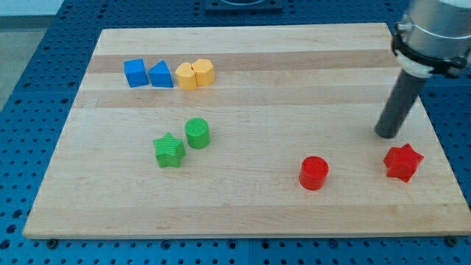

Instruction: Move the red blocks at the bottom right of the board

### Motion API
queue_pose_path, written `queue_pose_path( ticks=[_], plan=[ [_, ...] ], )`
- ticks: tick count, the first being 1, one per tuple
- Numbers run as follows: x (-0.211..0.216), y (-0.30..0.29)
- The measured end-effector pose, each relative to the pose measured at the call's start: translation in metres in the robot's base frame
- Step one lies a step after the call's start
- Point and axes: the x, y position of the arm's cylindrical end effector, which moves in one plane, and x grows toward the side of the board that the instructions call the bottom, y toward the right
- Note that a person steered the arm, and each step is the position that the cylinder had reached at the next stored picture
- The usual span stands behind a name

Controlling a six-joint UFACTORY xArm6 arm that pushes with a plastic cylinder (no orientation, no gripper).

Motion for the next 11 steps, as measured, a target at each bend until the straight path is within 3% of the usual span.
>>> queue_pose_path(
  ticks=[3, 4, 5, 6, 8, 9, 11],
  plan=[
    [0.063, 0.002],
    [0.074, 0.002],
    [0.055, 0.000],
    [0.019, -0.045],
    [-0.003, -0.152],
    [0.024, -0.210],
    [0.067, -0.204]
  ],
)
